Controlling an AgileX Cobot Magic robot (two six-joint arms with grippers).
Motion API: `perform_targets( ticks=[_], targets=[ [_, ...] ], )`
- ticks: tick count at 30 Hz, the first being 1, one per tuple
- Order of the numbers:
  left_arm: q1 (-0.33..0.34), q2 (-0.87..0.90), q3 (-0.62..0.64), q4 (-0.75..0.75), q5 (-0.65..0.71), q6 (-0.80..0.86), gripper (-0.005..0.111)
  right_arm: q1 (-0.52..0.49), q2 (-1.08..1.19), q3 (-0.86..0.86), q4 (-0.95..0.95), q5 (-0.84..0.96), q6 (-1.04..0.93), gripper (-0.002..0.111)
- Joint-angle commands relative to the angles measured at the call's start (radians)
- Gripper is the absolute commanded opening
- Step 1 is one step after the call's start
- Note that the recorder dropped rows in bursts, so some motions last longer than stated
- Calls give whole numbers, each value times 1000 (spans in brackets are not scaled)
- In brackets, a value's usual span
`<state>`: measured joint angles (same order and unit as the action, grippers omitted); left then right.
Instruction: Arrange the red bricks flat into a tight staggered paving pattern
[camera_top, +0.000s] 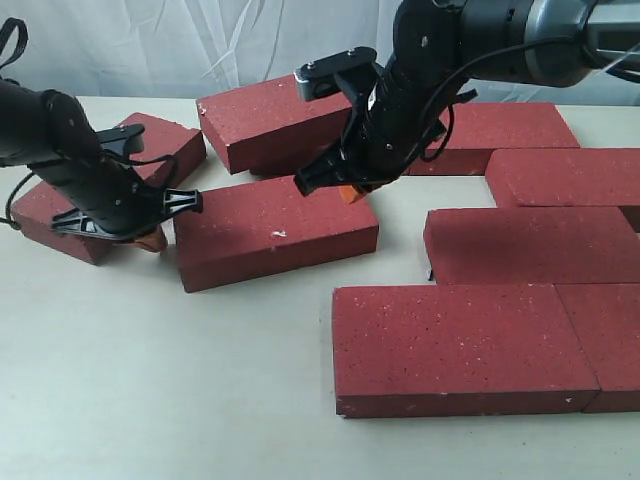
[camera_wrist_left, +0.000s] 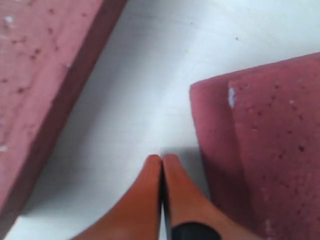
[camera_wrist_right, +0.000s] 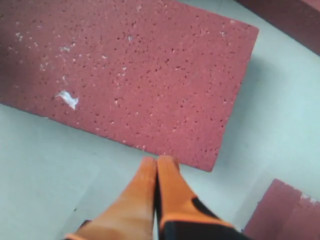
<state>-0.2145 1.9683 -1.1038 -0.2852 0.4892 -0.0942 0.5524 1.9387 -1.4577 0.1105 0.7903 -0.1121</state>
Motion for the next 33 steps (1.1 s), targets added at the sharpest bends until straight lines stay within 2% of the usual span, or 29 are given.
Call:
perform_targets(
  ticks=[1,4,10,24,33],
  targets=[
    [3,-37,-4,159,60,-123,0,-4,-8,-4,116,44,-7,-1],
    [-17,-37,-4,167,105,-107,0,-4,21,-4,285,75,-86,-1],
    [-48,-37,-4,143,74,-108,0,-4,119,-4,441,79,-123,-1],
    [-48,-37,-4,132,-61,-106,0,-4,200,-4,472,-122,-123,-1],
    [-48,-37,-4,157,-39,-106,0,-4,200,-4,480,-162,-116,-1]
  ],
)
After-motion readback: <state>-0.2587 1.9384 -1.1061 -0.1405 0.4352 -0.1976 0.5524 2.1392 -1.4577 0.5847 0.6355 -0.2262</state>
